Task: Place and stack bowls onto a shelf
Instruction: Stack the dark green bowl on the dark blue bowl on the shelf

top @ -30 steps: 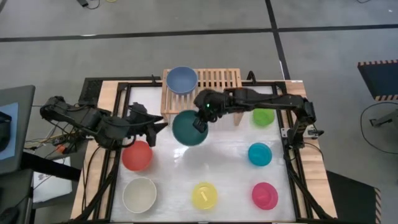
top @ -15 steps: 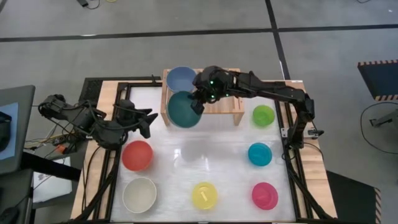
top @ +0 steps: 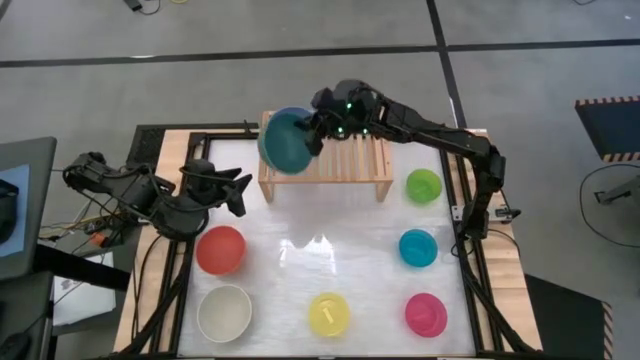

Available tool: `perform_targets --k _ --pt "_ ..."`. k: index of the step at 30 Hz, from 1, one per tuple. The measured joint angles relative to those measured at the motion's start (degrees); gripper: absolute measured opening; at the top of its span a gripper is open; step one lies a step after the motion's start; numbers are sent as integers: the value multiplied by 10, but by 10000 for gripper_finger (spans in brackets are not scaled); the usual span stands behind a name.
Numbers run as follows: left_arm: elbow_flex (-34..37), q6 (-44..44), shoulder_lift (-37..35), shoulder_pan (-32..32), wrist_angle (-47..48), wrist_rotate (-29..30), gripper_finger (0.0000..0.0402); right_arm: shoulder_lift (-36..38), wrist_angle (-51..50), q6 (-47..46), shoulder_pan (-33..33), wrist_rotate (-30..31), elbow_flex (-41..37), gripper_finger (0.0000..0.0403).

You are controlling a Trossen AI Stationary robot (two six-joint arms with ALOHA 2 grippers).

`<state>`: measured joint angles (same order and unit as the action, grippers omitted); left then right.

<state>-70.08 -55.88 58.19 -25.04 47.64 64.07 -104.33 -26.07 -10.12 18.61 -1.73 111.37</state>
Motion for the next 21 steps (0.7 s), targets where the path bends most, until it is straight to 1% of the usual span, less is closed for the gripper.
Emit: perform_targets --k 3,7,9,12,17,21 --pt "0 39 -2 11 9 17 173 0 60 -22 20 0 0 25" --pt "-7 87 -26 45 10 11 173 -19 129 -48 46 0 8 25" --pt "-7 114 -43 66 9 11 173 -39 92 -58 60 -1 26 25" --pt "-7 139 -64 102 10 -2 173 -86 63 -64 65 1 75 25" --pt "-7 189 -96 152 11 -55 173 -141 -51 -63 78 2 175 25" --pt "-7 205 -105 174 16 -75 173 -173 -140 -66 92 13 216 31"
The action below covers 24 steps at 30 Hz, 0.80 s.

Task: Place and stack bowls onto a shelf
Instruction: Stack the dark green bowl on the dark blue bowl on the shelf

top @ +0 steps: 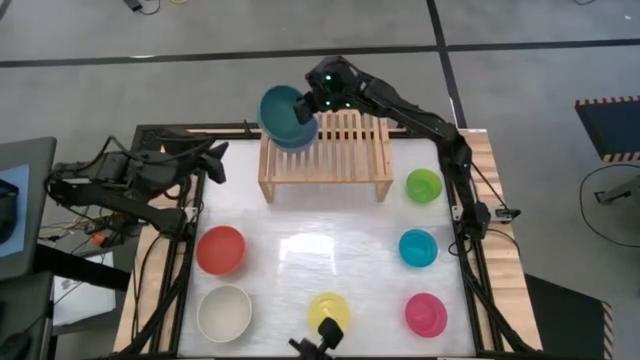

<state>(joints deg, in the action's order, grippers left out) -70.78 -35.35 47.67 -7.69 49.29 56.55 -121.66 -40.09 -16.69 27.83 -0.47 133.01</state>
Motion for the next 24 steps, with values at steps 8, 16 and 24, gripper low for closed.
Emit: perform_targets --k 8,16,24 --pt "0 15 14 14 13 -23 173 -14 -50 -4 6 16 6 48" --pt "0 16 36 14 15 -40 173 -14 -53 -4 10 22 7 60" --pt "0 -8 42 14 15 -50 173 -14 -67 -9 14 21 7 126"
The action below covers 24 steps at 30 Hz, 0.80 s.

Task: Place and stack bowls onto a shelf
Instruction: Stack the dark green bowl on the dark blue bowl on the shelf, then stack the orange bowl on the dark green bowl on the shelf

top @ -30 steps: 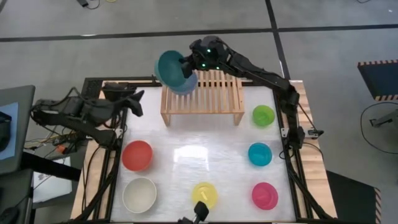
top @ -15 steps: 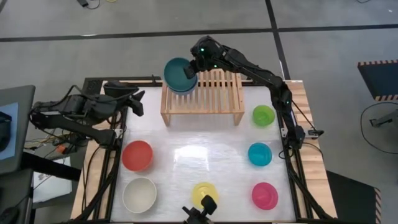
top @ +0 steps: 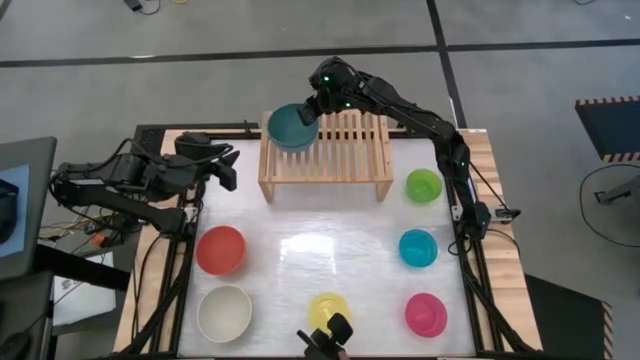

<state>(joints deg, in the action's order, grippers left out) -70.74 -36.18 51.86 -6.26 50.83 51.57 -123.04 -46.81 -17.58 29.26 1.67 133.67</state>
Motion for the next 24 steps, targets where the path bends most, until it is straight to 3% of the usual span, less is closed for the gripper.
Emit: perform_targets --k 9,18,24 --pt "0 -39 0 0 22 -2 173 24 14 13 -6 17 1 220" --pt "33 -163 4 -1 124 -82 173 92 -20 54 -8 6 1 224" --pt "100 -216 7 -2 125 -155 173 114 -129 85 -14 -3 1 224"
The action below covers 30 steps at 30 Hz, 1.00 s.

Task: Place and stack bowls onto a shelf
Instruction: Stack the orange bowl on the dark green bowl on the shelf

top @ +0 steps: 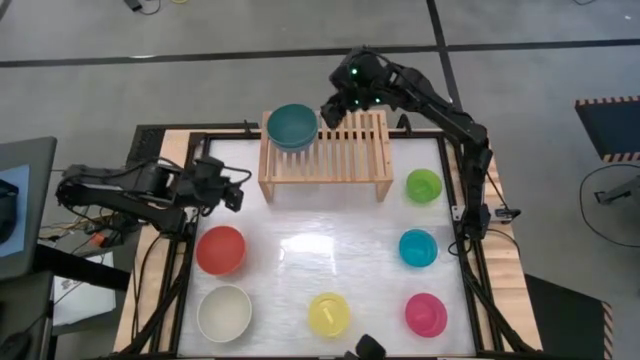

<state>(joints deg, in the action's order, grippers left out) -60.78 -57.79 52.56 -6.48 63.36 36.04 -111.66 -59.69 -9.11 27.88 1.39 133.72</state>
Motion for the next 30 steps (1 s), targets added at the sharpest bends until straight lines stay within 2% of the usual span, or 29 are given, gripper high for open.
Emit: perform_targets --k 4,10,14,17,24,27,30 --pt "33 -15 0 0 2 -54 173 0 -63 13 -16 0 -1 224" --pt "56 -26 0 0 3 -118 173 0 -96 26 -68 -14 -1 224" --pt "56 -30 3 0 -2 -112 173 8 -100 27 -111 -37 -1 224" --pt "56 -28 6 0 -3 -81 173 10 -92 23 -147 -49 -1 224" --pt "56 51 24 0 -23 -41 173 8 -27 3 -211 -49 -5 224" --pt "56 84 32 0 -44 -41 173 10 39 -9 -239 -50 -50 224" --pt "56 79 46 0 -55 -44 173 9 46 -9 -256 -49 -94 224"
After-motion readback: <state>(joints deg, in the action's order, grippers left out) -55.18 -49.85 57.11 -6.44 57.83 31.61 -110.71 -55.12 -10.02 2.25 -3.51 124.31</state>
